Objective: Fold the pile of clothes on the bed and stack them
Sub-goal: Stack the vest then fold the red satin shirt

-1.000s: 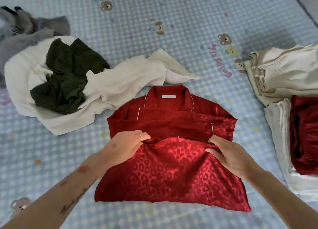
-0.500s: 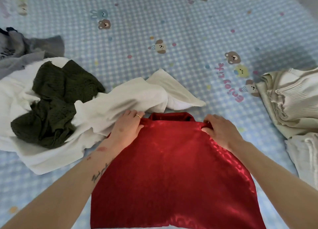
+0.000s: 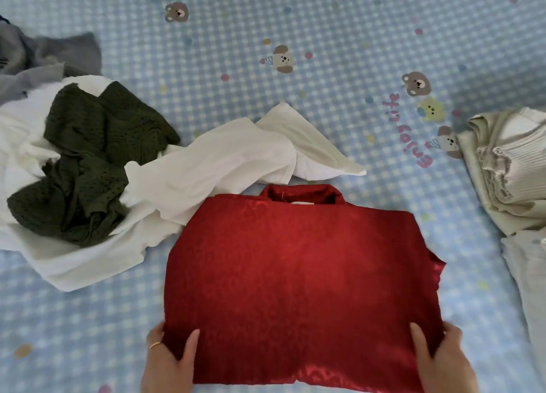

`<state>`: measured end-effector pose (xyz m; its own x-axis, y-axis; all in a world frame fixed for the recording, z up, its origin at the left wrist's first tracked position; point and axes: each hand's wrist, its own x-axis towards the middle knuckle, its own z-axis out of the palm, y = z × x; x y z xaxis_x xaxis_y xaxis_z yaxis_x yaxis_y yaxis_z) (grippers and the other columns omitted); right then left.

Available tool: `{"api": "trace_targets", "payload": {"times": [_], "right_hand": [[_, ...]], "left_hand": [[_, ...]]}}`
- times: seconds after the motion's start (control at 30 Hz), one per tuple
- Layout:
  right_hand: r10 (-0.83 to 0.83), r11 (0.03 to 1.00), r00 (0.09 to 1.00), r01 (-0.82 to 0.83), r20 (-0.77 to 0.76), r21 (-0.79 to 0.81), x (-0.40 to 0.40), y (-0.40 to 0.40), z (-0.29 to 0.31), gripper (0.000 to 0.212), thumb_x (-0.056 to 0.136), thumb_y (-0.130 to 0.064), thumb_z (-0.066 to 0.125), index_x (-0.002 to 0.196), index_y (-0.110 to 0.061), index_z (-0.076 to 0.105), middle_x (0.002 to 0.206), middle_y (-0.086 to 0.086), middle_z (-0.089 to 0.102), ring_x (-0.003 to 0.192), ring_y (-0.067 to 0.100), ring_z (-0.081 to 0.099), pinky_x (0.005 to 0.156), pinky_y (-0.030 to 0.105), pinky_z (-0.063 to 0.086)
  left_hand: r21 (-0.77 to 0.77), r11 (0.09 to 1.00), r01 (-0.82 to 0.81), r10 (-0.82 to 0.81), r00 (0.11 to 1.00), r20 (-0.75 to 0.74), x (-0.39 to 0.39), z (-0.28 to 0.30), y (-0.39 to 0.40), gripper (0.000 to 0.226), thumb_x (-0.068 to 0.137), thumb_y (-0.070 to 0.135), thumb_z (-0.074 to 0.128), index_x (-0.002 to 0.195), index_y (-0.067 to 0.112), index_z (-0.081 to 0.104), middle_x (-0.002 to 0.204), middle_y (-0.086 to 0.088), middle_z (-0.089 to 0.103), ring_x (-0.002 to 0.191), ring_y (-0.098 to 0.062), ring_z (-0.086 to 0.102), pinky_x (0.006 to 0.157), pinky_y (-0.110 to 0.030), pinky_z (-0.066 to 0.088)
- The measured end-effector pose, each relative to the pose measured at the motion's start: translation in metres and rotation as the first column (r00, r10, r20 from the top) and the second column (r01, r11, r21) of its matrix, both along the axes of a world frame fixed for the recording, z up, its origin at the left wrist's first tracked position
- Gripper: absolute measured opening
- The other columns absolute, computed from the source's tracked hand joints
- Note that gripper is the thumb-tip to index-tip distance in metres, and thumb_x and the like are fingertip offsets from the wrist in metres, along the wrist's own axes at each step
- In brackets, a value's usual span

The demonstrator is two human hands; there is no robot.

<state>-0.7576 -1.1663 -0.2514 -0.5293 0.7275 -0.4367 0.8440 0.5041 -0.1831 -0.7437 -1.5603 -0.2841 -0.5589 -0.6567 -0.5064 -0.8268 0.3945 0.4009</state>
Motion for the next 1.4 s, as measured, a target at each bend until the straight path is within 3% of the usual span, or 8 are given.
{"api": "trace_targets", "payload": {"times": [0.33,0.53,0.7,0.8,0.87,1.07,1.2,1.4], "right_hand": [[0.013,0.995,0.997,-0.006,0.073,-0.098,0.059,0.029,0.023,0.028,0.085,-0.017,0.066,0.099,0.003,0.052,0.089,0.029,0.066,0.088,0.047,0.061,0.073,0.045,0.042],[-0.03,0.996,0.994,0.021,-0.104,-0.089,0.043,0.043,0.02,0.029,0.084,-0.039,0.065,0.096,-0.016,0.052,0.087,0.011,0.063,0.091,0.035,0.061,0.082,0.043,0.043],[-0.087,0.967,0.969,0.027,-0.229,-0.252,0.019,0.057,0.012,0.016,0.087,-0.022,0.066,0.092,-0.009,0.059,0.088,0.009,0.064,0.093,0.033,0.061,0.081,0.035,0.042],[-0.271,0.878,0.936,0.144,-0.226,-0.457,0.014,0.068,0.013,0.024,0.087,-0.027,0.065,0.097,-0.005,0.061,0.095,0.01,0.065,0.095,0.028,0.062,0.088,0.04,0.047],[-0.326,0.835,0.924,0.183,-0.198,-0.519,0.0,0.074,0.012,0.034,0.086,-0.043,0.062,0.094,-0.01,0.063,0.09,0.006,0.066,0.084,0.021,0.062,0.085,0.039,0.049],[-0.425,0.742,0.847,0.123,-0.32,-0.659,-0.022,0.098,0.004,0.013,0.084,-0.011,0.067,0.086,-0.025,0.067,0.087,0.002,0.071,0.075,0.014,0.065,0.066,0.024,0.051],[-0.463,0.704,0.822,0.114,-0.331,-0.701,-0.011,0.109,-0.005,0.021,0.082,-0.006,0.069,0.094,-0.022,0.064,0.1,0.009,0.067,0.088,0.02,0.064,0.085,0.034,0.051],[-0.392,0.797,0.838,0.104,-0.379,-0.595,-0.017,0.109,-0.008,0.026,0.084,-0.007,0.067,0.109,-0.012,0.06,0.096,0.005,0.066,0.085,0.017,0.062,0.08,0.024,0.05]], "left_hand": [[0.321,0.937,0.134,-0.21,0.954,0.213,0.05,0.014,-0.006,0.028,0.07,0.011,0.08,0.086,0.012,0.057,0.073,-0.001,0.066,0.074,-0.022,0.064,0.068,-0.032,0.043],[0.187,0.982,-0.023,-0.001,0.992,0.124,0.07,0.016,-0.011,0.026,0.074,0.018,0.078,0.086,0.019,0.055,0.076,-0.008,0.065,0.073,-0.023,0.064,0.068,-0.033,0.045],[0.107,0.994,0.002,-0.014,0.994,0.106,0.078,0.002,-0.039,0.027,0.074,-0.012,0.069,0.092,-0.002,0.052,0.085,-0.029,0.066,0.051,0.008,0.059,0.057,-0.001,0.044],[0.001,0.993,0.114,-0.114,0.986,0.125,0.047,-0.002,-0.037,0.032,0.082,-0.007,0.063,0.113,-0.009,0.054,0.105,-0.037,0.061,0.085,-0.029,0.067,0.089,-0.036,0.049],[-0.196,0.957,0.213,-0.216,0.976,0.007,0.018,0.0,-0.017,0.034,0.08,0.003,0.069,0.111,-0.003,0.058,0.102,-0.031,0.063,0.089,-0.043,0.062,0.087,-0.053,0.046],[-0.111,0.973,0.202,-0.212,0.973,-0.088,-0.091,0.004,0.011,0.045,0.092,0.034,0.055,0.119,-0.002,0.053,0.119,-0.021,0.06,0.11,-0.038,0.055,0.098,-0.047,0.041],[0.026,0.954,0.3,-0.296,0.95,-0.104,-0.12,0.004,0.012,0.016,0.086,0.017,0.064,0.1,0.008,0.063,0.094,-0.01,0.066,0.078,-0.022,0.058,0.071,-0.022,0.046],[0.245,0.961,0.131,-0.082,0.976,-0.201,-0.144,0.005,0.002,0.021,0.084,0.001,0.062,0.076,0.018,0.055,0.083,-0.012,0.06,0.072,-0.023,0.056,0.065,-0.032,0.041]]}}
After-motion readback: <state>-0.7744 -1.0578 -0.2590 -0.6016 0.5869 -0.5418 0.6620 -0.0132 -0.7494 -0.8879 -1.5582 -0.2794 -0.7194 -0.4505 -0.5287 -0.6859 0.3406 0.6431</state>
